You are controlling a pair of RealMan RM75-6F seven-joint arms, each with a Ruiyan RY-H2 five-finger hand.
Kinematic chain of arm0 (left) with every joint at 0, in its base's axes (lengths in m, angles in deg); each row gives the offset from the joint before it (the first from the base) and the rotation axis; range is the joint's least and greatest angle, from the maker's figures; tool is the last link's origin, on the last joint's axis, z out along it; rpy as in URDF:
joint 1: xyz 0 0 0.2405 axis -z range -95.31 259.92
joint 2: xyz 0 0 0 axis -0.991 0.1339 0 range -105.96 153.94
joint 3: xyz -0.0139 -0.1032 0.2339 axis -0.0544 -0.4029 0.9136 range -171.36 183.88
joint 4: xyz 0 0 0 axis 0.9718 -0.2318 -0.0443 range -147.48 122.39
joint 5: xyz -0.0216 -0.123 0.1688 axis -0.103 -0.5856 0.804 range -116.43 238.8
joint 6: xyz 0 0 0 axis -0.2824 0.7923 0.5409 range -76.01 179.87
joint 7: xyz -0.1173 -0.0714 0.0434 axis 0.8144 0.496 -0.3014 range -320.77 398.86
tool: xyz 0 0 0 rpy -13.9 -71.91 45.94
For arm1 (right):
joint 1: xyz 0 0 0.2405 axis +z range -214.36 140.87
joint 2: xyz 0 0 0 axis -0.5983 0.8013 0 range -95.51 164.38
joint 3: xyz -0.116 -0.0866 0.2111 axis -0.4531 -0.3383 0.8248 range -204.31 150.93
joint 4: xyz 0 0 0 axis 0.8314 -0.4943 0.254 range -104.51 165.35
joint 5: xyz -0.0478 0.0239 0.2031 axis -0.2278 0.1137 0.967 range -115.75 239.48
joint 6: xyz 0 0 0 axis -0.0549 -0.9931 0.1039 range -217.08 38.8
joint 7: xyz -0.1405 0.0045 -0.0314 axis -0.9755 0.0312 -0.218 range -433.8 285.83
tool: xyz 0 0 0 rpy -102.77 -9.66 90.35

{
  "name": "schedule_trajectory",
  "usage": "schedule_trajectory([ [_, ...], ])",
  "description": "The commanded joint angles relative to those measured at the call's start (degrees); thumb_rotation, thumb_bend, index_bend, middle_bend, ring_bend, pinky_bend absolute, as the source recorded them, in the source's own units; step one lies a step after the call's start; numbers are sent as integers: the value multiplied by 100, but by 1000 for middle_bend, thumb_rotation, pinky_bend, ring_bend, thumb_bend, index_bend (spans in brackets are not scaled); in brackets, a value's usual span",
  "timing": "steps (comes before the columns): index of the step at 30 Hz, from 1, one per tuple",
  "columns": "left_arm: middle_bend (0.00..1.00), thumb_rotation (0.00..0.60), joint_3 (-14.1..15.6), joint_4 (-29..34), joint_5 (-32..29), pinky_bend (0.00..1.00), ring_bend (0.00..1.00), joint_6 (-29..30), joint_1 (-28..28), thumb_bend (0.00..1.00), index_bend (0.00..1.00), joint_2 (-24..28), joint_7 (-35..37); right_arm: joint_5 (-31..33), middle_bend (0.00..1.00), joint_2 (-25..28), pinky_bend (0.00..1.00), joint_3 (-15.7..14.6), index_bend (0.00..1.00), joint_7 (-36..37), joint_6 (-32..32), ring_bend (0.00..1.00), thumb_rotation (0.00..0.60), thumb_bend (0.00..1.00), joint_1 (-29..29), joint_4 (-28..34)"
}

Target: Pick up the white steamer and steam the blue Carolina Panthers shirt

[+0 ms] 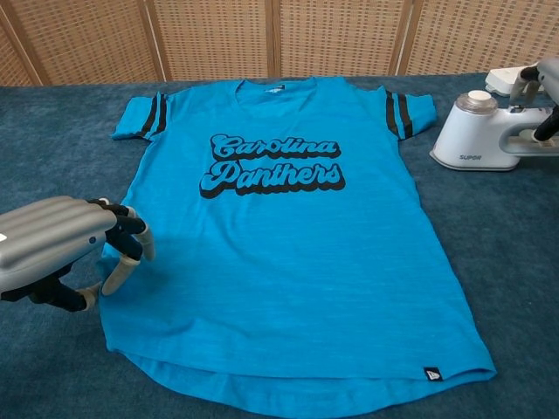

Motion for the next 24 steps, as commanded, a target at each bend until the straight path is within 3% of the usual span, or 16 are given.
schedule_trajectory([
  [1,352,600,5,12,9,195,226,0,3,451,710,-3,6,15,387,-56,377,-1,384,42,84,373,600,399,24,-148],
  [14,352,600,28,17,43,195,226,34,-10,452,709,29,107,34,422,-186,416,-44,406,6,419,397,600,403,138,-483],
  [24,352,600,32,5,49,195,226,49,-19,452,709,48,177,-121,620,-323,609,-30,600,216,185,618,600,395,193,-672],
])
